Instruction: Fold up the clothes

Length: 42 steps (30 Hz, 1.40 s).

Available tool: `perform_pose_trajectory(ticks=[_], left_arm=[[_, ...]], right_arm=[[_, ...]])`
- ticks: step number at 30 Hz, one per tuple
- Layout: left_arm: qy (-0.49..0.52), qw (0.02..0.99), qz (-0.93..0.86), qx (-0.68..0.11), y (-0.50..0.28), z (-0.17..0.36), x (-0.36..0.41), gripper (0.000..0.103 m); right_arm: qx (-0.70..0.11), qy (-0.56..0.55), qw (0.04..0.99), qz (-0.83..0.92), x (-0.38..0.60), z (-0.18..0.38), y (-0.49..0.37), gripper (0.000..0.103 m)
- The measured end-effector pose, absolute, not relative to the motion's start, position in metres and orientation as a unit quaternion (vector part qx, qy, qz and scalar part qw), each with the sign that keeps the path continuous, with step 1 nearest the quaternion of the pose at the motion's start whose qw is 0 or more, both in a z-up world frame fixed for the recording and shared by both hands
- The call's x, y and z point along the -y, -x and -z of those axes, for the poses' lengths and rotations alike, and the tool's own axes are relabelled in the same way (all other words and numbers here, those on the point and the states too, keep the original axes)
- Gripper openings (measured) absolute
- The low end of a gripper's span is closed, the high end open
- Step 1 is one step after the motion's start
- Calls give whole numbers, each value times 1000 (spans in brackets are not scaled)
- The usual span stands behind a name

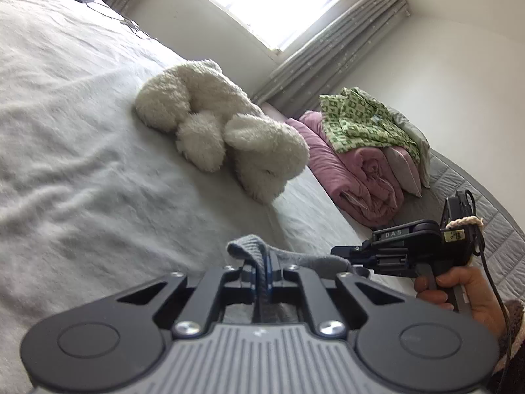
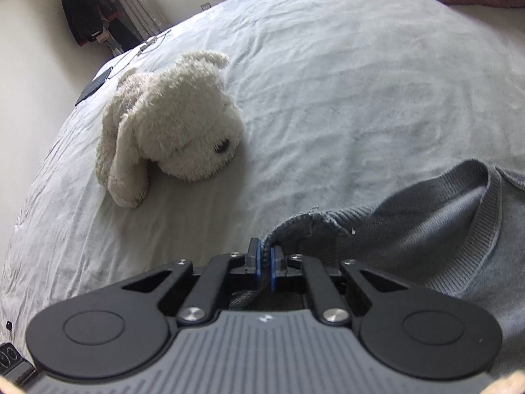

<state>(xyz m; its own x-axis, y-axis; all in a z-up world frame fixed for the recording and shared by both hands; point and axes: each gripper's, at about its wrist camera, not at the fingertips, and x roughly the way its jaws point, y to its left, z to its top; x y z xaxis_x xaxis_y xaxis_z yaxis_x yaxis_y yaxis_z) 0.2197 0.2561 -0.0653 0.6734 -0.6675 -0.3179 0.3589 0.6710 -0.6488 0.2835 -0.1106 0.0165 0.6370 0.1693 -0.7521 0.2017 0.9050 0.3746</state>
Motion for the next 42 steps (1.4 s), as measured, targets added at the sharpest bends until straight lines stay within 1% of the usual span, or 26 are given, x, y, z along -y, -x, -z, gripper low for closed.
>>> perform_pose_trajectory(ticks=[3,6,10,11,13,15,17,18,19,22,27,30,34,39,41,42], left_arm=[[285,890,267,-236,-214,57,-265,4],[284,903,238,-217,-212,53,-269,4],[264,914,194,-239,-219,59,-266,4],[261,913,190,-249,-222,62,-265,6],[263,913,171,-261,-224,64,-267,8],[289,904,163,-269,-226,68,-276,13],[309,895,167,-276,-227,71,-281,14],[319,890,168,-280,-228,72,-284,14],[328,885,170,-283,-229,74,-286,14],[320,882,168,-301,-231,75,-283,14],[338,871,165,-316,-232,75,-289,14],[344,868,162,-319,-232,77,-292,13],[341,871,159,-317,-233,78,-290,13],[334,875,157,-313,-233,80,-287,12],[325,879,152,-315,-234,81,-283,6],[319,881,150,-316,-234,81,-282,4]], right_arm=[[-394,-209,895,11,99,-23,-295,7],[-379,-210,901,13,88,-16,-308,7],[-384,-203,900,23,77,11,-326,7],[-389,-206,898,27,77,19,-328,7],[-372,-219,902,26,80,26,-327,8],[-362,-238,901,19,86,27,-326,14],[-358,-250,900,9,88,25,-322,25],[-358,-241,902,0,85,21,-318,35],[-357,-232,905,-8,82,18,-313,38],[-356,-174,917,-51,61,6,-292,38],[-334,-86,921,-183,9,-10,-230,38],[-318,-44,908,-270,-18,-17,-198,38],[-321,15,877,-357,-50,-16,-180,38],[-329,102,863,-369,-81,5,-171,38],[-332,135,868,-344,-86,14,-170,37],[-333,151,869,-332,-88,18,-169,32]])
